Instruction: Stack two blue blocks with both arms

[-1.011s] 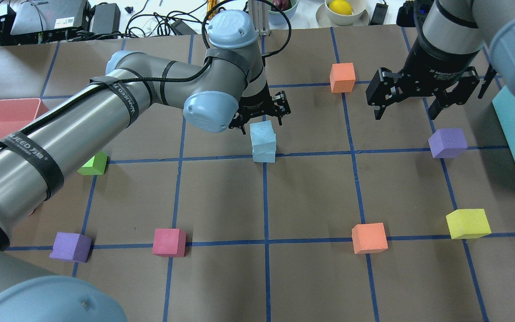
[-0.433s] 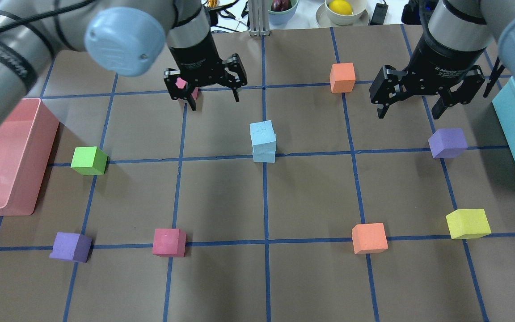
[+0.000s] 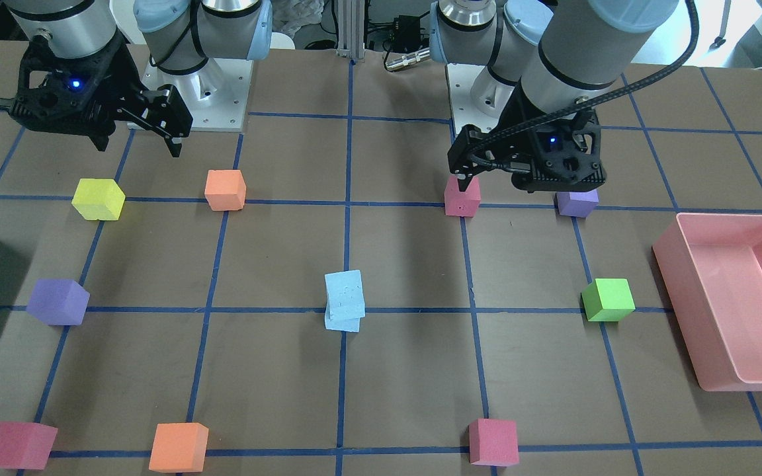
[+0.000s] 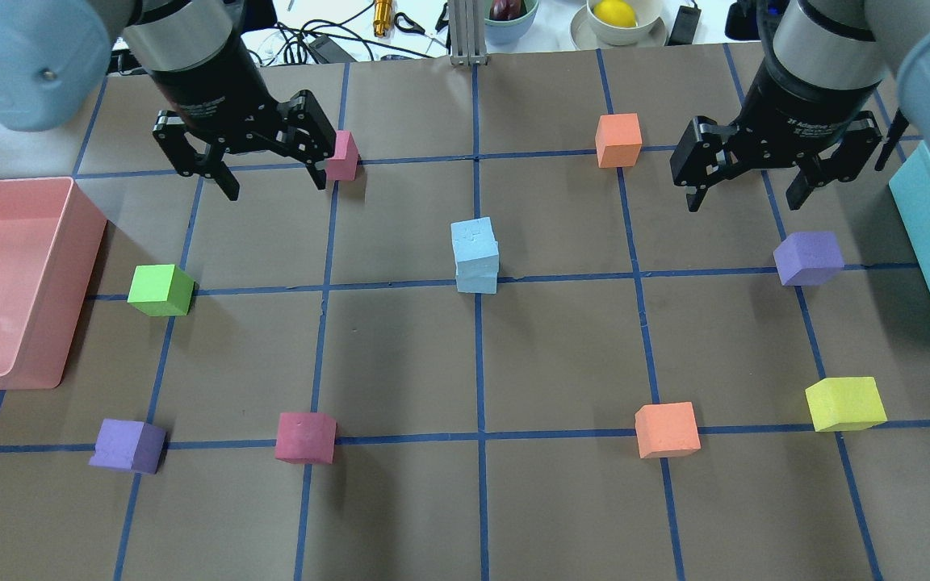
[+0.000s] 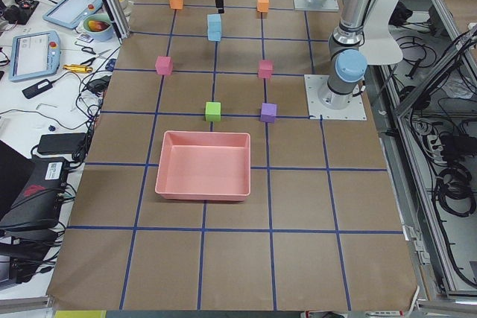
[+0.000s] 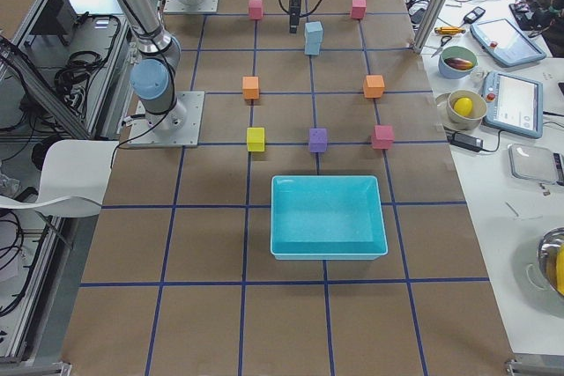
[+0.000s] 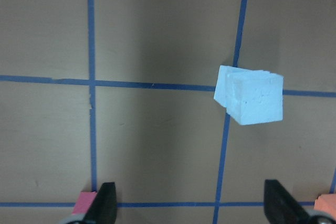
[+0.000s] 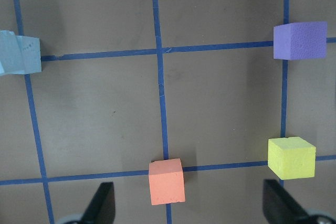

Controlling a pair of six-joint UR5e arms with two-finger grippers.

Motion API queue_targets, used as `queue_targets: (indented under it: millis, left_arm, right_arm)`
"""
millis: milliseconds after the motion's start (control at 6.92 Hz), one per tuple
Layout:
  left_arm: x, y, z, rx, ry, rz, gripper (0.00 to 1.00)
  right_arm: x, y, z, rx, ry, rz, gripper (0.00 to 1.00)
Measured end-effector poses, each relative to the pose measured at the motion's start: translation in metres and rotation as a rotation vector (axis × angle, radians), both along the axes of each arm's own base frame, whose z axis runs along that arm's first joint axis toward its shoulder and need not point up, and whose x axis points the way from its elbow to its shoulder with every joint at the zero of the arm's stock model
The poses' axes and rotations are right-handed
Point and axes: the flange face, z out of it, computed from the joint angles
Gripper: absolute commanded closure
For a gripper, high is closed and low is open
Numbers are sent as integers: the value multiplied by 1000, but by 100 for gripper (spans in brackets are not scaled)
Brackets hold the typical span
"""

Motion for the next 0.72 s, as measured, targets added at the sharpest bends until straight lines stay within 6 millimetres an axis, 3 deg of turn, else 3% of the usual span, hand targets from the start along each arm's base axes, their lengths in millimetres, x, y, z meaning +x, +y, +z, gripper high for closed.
queue_targets:
  millis: [289,722]
  left_arm:
    - [21,15,0,-83,-89,15,0]
    - [28,19,3,-85,-101,30,0]
  right_arm:
    - [0,0,0,-1,1,0,0]
    - [0,0,0,-2,-6,-2,0]
